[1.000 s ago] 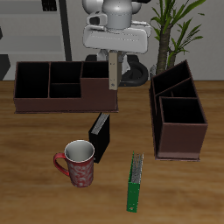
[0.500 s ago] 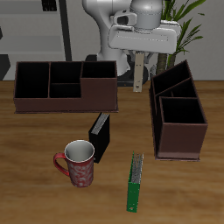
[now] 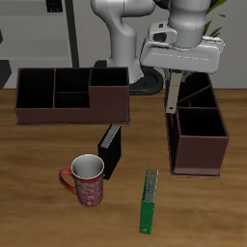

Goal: Place the yellow book into the left desk caddy's right compartment and place the green book into the back desk caddy's front compartment and place the black book into the back desk caddy's back compartment

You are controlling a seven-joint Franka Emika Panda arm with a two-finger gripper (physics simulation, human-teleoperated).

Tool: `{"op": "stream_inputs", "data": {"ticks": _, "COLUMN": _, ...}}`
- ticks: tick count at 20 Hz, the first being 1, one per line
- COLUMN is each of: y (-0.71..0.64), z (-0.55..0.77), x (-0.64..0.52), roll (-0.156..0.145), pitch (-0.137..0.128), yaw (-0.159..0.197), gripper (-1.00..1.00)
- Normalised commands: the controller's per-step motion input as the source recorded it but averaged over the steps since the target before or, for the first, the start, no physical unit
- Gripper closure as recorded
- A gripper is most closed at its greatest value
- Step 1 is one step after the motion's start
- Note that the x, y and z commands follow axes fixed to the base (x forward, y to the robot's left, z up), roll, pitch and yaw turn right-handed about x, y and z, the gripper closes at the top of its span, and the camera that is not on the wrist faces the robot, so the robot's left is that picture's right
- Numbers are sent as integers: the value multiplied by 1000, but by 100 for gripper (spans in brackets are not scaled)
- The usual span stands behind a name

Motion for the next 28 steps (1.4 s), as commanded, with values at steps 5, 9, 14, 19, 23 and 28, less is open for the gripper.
{"op": "stream_inputs", "data": {"ticks": 5, "y": 525, "z": -163, "x": 93, "roll": 27, "pitch": 33, "yaw": 23, "gripper": 100}}
{"op": "stream_inputs", "data": {"ticks": 9, "y": 411, "z": -209, "x": 56, "roll": 36, "pitch": 50, "yaw": 1, "gripper": 100}}
{"op": "stream_inputs", "data": {"ticks": 14, "y": 206, "z": -169, "x": 147, "roll": 14, "pitch": 22, "yaw": -5, "gripper": 100}}
{"op": "stream_inputs", "data": {"ticks": 19, "y": 43, "z": -257, "x": 55, "roll": 12, "pitch": 10, "yaw": -7, "gripper": 100}}
{"op": "stream_inputs", "data": {"ticks": 23, "y": -56, "z": -453, "x": 26, "roll": -1, "pitch": 45, "yaw": 25, "gripper": 100}}
{"op": "stream_inputs", "data": {"ticks": 28, "y": -79, "z": -362, "x": 28, "roll": -6, "pitch": 24, "yaw": 0, "gripper": 100}}
